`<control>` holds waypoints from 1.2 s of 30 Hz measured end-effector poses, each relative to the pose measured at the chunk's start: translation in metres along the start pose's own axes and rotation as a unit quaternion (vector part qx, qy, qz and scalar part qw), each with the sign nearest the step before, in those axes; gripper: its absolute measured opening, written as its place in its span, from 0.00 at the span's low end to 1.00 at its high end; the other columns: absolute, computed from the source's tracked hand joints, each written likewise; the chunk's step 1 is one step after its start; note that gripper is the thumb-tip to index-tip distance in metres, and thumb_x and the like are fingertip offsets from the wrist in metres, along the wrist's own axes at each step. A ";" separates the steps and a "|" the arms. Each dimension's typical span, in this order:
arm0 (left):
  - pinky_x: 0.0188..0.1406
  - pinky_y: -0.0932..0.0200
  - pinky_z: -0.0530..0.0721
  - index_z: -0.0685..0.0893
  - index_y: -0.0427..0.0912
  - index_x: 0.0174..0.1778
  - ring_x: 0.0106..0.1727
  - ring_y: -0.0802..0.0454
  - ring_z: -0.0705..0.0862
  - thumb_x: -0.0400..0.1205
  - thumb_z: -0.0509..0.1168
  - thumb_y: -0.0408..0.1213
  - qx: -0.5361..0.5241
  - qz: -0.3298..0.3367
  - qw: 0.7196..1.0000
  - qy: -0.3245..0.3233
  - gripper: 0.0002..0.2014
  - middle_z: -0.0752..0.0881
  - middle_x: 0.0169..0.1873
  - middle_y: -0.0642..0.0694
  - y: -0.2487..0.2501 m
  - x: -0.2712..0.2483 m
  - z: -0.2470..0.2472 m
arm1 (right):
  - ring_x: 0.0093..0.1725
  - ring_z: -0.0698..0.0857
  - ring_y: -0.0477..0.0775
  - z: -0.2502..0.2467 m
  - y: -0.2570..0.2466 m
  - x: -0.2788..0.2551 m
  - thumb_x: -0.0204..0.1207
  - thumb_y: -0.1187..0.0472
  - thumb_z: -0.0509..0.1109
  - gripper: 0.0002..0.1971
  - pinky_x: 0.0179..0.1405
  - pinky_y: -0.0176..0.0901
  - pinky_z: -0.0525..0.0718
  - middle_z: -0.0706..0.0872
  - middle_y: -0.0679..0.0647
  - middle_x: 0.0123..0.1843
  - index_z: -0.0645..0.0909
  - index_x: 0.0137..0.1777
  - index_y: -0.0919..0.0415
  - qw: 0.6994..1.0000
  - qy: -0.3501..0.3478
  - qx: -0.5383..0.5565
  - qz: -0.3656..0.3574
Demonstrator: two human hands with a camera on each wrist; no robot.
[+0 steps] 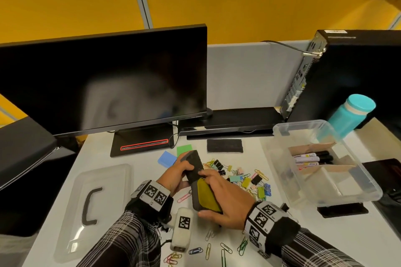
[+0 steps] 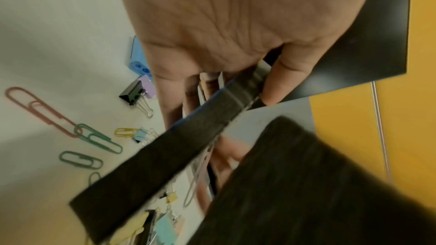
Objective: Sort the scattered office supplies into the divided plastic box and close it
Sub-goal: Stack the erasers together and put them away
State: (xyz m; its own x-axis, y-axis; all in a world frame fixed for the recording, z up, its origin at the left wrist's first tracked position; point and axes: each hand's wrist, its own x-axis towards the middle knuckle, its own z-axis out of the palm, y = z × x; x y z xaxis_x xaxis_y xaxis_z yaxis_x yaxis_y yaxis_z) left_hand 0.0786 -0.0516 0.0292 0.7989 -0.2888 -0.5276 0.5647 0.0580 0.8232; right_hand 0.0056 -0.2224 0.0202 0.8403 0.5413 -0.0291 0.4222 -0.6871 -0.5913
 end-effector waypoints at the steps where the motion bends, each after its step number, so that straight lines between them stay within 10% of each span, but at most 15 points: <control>1: 0.49 0.48 0.84 0.72 0.48 0.66 0.55 0.47 0.79 0.82 0.52 0.24 -0.016 0.004 1.000 0.008 0.20 0.78 0.55 0.39 0.002 0.001 -0.002 | 0.59 0.75 0.44 0.001 0.001 -0.003 0.70 0.26 0.55 0.39 0.53 0.37 0.75 0.58 0.45 0.77 0.59 0.73 0.52 1.000 -0.011 -0.005 -0.002; 18: 0.50 0.47 0.84 0.75 0.48 0.61 0.54 0.46 0.79 0.69 0.60 0.30 -0.041 0.023 0.999 0.009 0.23 0.80 0.53 0.40 0.007 -0.006 -0.009 | 0.70 0.70 0.49 -0.009 0.004 0.001 0.70 0.28 0.59 0.39 0.65 0.45 0.75 0.57 0.47 0.80 0.62 0.72 0.54 0.999 -0.021 -0.042 -0.018; 27: 0.45 0.51 0.86 0.72 0.46 0.66 0.52 0.49 0.80 0.82 0.49 0.23 -0.037 0.032 0.999 0.010 0.20 0.80 0.51 0.42 0.016 -0.004 -0.004 | 0.64 0.73 0.51 -0.011 0.012 0.006 0.68 0.24 0.53 0.41 0.64 0.50 0.77 0.70 0.51 0.70 0.63 0.70 0.55 0.992 -0.030 -0.113 -0.054; 36: 0.52 0.45 0.83 0.71 0.48 0.65 0.54 0.46 0.79 0.79 0.57 0.27 -0.025 0.027 0.999 0.012 0.19 0.78 0.54 0.41 0.009 -0.001 0.001 | 0.72 0.67 0.50 -0.011 0.005 0.006 0.69 0.26 0.55 0.40 0.69 0.46 0.72 0.60 0.51 0.78 0.64 0.70 0.56 0.995 -0.005 -0.081 -0.052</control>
State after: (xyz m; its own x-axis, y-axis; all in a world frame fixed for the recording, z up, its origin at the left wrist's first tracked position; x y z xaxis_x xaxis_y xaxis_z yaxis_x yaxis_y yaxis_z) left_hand 0.0827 -0.0518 0.0377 0.8326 -0.2613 -0.4884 0.5301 0.1204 0.8393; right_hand 0.0161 -0.2278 0.0258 0.7863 0.6177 0.0171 0.5563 -0.6956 -0.4546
